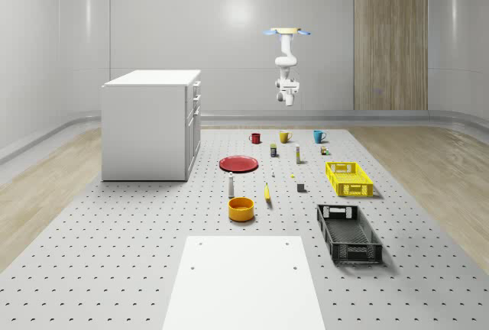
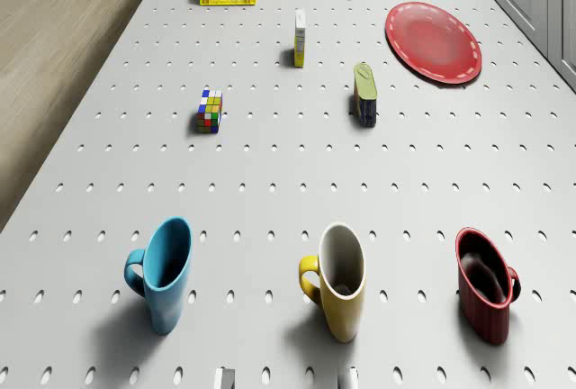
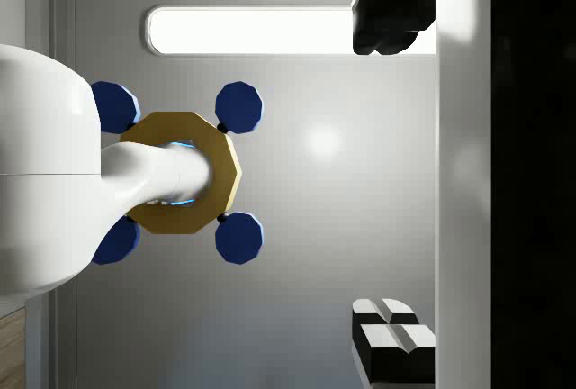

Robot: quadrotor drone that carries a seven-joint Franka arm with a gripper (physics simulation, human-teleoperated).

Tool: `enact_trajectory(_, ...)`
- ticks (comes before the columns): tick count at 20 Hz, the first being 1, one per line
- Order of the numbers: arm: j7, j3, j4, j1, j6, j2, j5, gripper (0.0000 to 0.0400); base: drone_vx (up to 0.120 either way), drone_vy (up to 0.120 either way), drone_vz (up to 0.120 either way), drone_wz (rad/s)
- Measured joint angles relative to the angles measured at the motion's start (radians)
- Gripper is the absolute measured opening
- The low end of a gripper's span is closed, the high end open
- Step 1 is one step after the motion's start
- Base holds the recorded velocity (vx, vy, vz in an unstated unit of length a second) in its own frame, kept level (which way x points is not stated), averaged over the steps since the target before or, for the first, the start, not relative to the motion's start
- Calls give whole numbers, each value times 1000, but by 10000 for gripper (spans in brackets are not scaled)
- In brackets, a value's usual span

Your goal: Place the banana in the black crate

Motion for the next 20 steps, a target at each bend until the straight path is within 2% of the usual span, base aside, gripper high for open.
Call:
enact_trajectory(4, -1, 1, 85, -2, -69, 13, 1, 400, 0, 0, 0, 0)
enact_trajectory(6, -2, 1, 128, -3, -98, 25, 1, 400, 0, -80, 0, 0)
enact_trajectory(10, -2, 2, 206, -4, -145, 53, 2, 400, 120, -120, 0, 0)
enact_trajectory(15, -2, 3, 266, -5, -178, 76, 2, 400, 120, -120, 0, 0)
enact_trajectory(20, -3, 3, 289, -6, -189, 84, 2, 400, 120, -120, 0, 0)
